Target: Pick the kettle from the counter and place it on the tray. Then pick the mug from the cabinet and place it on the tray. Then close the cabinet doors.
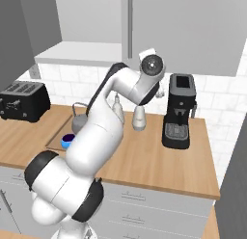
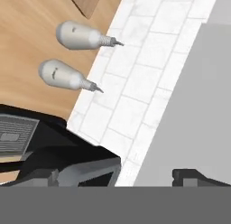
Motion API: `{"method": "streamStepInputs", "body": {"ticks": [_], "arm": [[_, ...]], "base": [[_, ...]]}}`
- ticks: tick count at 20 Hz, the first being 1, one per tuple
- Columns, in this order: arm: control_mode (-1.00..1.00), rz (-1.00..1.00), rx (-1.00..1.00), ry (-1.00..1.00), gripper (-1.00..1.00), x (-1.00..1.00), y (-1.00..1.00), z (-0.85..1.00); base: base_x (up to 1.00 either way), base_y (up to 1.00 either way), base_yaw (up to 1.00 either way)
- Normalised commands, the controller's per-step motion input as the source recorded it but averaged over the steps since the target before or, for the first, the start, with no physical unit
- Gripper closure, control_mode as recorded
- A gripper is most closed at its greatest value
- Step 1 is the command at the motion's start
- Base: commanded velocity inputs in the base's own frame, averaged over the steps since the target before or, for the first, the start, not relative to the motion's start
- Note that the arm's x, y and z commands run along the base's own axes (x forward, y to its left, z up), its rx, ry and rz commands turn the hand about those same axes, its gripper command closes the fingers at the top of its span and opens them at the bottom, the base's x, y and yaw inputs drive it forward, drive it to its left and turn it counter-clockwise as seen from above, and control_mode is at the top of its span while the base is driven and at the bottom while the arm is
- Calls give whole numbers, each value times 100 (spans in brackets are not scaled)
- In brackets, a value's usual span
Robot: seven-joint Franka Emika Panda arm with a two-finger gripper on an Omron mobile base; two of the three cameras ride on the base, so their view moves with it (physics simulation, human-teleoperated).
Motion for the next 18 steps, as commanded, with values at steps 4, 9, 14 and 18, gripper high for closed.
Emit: {"method": "streamStepInputs", "body": {"ticks": [4, 9, 14, 18], "arm": [[-100, 0, -3, 23, -100, -55, 8, -13], [-100, 0, -3, 19, -100, -61, 24, -6], [-100, 0, -3, 15, -100, -5, 12, -15], [-100, 2, 0, 3, -100, 0, 0, -31]], "base": [[0, 0, 0], [0, 0, 0], [0, 0, 0], [0, 0, 0]]}}
